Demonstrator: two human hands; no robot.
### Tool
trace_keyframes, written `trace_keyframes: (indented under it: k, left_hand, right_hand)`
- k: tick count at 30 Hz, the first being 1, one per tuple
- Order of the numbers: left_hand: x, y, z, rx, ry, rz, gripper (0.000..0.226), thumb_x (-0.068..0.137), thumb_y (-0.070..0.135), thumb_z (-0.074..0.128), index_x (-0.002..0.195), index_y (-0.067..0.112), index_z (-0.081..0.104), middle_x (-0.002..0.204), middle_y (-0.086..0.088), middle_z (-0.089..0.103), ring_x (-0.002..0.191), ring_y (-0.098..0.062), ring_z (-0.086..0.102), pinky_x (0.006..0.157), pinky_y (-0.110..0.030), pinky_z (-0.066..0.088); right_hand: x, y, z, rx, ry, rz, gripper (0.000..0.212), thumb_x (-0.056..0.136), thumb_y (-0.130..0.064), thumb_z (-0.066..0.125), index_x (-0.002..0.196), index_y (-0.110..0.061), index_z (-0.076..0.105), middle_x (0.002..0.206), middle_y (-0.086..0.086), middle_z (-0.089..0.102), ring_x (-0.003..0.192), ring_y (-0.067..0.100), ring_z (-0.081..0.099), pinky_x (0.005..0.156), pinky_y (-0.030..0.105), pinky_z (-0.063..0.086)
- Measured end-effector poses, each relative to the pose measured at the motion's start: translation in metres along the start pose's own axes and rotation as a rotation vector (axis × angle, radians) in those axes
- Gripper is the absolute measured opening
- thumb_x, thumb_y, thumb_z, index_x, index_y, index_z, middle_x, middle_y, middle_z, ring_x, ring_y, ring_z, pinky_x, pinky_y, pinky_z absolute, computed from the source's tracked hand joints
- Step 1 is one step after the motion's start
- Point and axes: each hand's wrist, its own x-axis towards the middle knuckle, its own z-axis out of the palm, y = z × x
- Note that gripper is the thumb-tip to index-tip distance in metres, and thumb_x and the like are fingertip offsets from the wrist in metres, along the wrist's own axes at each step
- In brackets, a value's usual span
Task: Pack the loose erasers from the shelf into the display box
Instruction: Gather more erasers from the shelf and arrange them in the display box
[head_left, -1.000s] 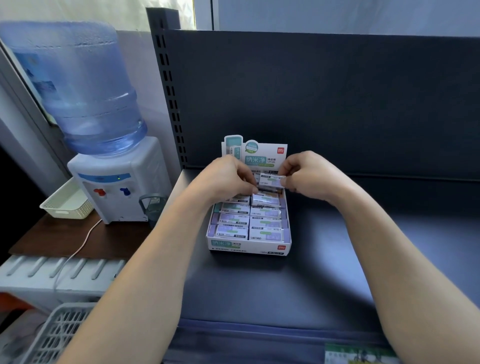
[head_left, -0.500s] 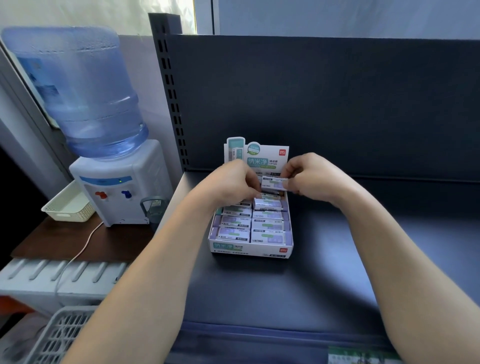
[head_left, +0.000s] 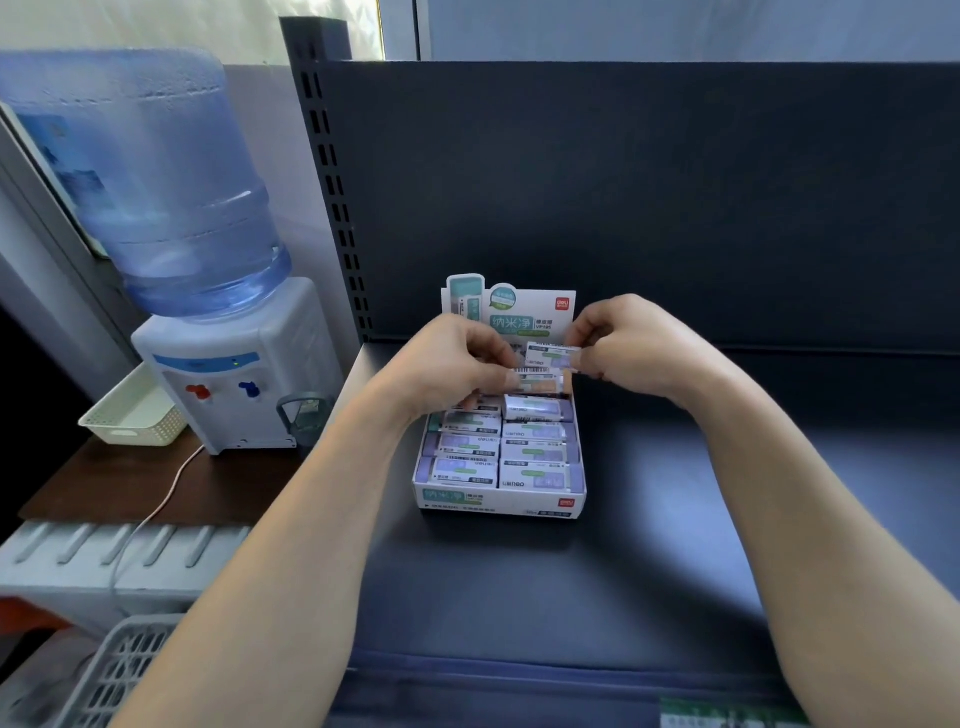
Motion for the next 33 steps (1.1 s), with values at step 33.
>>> trace_keyframes:
  k: [33]
  left_hand:
    - [0.009,-0.005,0.02,0.094,0.245,0.087,0.008,0.078,0.018,0.075,0.075,0.019,0.068,0.089,0.004,0.069,0.074,-0.01,0.063,0.064,-0.029,0.054]
  right_hand:
    - [0.002,0.002,-0.002,0.035,0.06,-0.004,0.01,0.081,-0.01,0.062,0.076,-0.018,0.064,0.072,-0.001,0.062,0.071,0.018,0.057,0.064,0.028,0.046]
